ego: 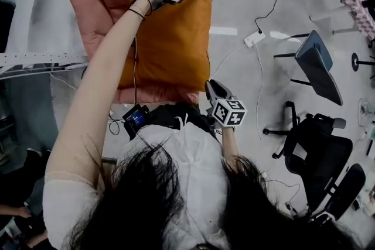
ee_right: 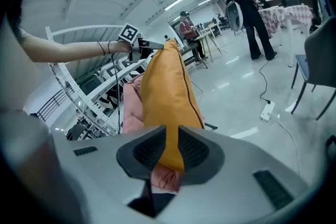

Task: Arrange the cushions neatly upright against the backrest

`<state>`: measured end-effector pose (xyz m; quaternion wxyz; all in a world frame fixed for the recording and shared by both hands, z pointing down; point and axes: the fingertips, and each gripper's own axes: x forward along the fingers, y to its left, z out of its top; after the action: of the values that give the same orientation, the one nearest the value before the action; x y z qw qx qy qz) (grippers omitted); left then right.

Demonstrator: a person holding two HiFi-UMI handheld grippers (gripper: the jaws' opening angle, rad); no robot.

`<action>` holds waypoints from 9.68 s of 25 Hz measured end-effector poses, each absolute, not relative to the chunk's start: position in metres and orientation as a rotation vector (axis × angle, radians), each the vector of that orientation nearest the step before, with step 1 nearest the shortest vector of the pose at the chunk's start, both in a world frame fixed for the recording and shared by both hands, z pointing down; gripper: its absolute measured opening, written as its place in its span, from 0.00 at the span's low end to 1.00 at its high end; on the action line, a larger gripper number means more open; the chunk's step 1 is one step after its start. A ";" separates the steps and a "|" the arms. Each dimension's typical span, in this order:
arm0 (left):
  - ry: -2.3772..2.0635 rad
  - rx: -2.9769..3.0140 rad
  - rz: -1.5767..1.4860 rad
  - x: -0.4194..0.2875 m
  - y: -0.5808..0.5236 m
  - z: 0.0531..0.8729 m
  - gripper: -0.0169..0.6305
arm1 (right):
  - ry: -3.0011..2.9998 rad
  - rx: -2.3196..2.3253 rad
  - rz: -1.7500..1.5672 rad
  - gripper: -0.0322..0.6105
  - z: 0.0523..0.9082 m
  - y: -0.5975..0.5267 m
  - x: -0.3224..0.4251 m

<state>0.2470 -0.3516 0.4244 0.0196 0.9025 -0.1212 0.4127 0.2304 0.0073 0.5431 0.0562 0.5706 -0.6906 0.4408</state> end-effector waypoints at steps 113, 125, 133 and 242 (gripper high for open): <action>-1.188 2.045 0.090 -0.212 -0.475 0.516 0.13 | -2.030 1.767 0.954 0.11 0.541 -0.371 0.178; -1.139 2.022 -0.008 -0.223 -0.484 0.524 0.16 | -2.084 1.800 0.879 0.11 0.559 -0.387 0.168; -1.251 2.084 -0.131 -0.264 -0.462 0.475 0.26 | -2.113 1.887 0.899 0.12 0.522 -0.368 0.179; -0.832 1.868 1.068 -0.227 -0.198 0.769 0.48 | -1.715 1.122 1.683 0.42 0.848 -0.134 0.022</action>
<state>-0.2271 -0.1980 0.7694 0.4055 0.7402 -0.3297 0.4231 0.0220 -0.1336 0.8476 0.2422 0.4106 -0.6275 0.6156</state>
